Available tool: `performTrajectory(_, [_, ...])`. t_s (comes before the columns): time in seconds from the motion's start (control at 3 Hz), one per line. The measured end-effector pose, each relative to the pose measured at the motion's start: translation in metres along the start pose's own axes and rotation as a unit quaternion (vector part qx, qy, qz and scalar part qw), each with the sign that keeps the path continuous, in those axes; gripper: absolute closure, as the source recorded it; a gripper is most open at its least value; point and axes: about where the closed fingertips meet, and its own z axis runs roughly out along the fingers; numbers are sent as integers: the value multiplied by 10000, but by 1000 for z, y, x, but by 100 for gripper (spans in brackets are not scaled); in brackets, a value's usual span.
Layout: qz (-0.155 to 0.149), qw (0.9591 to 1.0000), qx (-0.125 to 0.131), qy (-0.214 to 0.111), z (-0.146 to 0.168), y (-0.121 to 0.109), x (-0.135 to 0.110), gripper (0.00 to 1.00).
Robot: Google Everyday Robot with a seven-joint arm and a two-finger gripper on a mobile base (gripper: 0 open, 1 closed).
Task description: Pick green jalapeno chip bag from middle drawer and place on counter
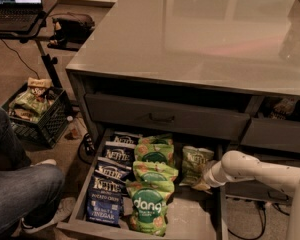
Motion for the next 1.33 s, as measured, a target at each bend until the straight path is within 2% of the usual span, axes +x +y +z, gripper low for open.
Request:
performTrajectory(0.33, [-21,9999,131,-106,-11,-2,-13,100])
performTrajectory(0.67, [71,9990,405,-164,-40,1,-29,100])
performTrajectory(1.0, [158,9976,642,-204,-71,20,-42,100])
performTrajectory(1.33, [330,9975,614,-55,-94,46,-46,100])
